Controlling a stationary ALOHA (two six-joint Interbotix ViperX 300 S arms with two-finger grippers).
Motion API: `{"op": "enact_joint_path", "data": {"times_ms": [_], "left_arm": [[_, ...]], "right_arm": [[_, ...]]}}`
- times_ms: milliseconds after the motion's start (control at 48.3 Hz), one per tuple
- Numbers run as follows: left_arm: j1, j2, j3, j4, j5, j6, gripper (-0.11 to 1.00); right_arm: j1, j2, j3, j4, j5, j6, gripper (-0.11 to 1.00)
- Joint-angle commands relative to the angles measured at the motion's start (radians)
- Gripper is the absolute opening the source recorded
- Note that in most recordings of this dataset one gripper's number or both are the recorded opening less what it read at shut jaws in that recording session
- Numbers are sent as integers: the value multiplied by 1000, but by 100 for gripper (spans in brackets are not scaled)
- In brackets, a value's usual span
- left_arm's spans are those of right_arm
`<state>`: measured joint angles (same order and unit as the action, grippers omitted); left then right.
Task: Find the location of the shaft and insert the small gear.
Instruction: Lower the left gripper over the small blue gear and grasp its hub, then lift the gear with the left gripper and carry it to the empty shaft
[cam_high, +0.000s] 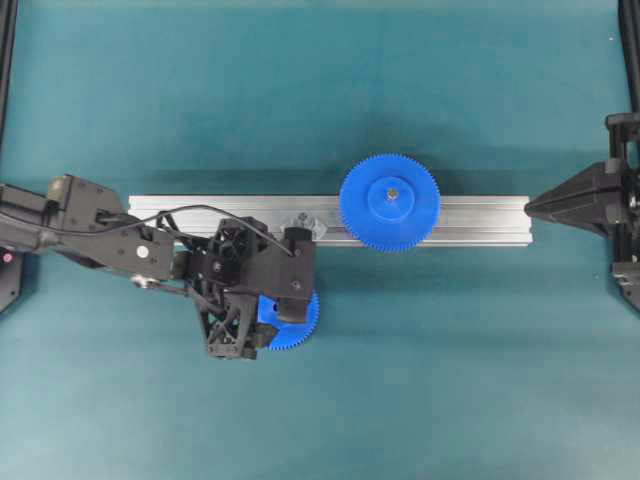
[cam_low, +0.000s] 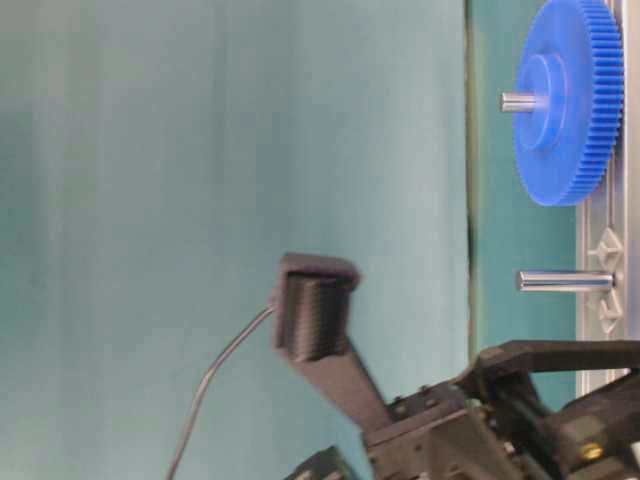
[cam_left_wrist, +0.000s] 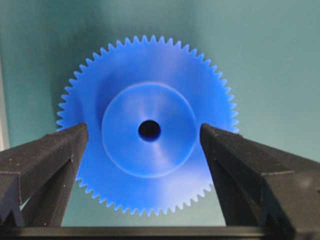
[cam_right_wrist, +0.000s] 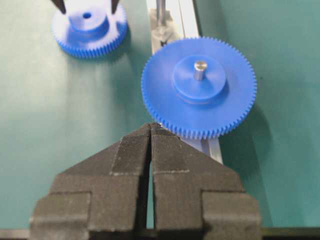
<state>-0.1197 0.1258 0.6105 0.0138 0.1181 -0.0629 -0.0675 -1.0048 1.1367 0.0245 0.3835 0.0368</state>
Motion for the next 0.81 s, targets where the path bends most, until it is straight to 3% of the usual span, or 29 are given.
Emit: {"op": "enact_joint_path", "data": {"times_ms": [0, 497, 787], "left_arm": [[-5, -9, -21, 2, -3, -2, 92], [-6, 11, -23, 3, 15, -6, 92], [-6, 11, -55, 2, 192, -6, 83]], "right_arm": [[-2, 3, -6, -2, -5, 6, 1], [-2, 0, 5, -2, -5, 6, 1], [-2, -5, 3, -2, -6, 8, 1]]}}
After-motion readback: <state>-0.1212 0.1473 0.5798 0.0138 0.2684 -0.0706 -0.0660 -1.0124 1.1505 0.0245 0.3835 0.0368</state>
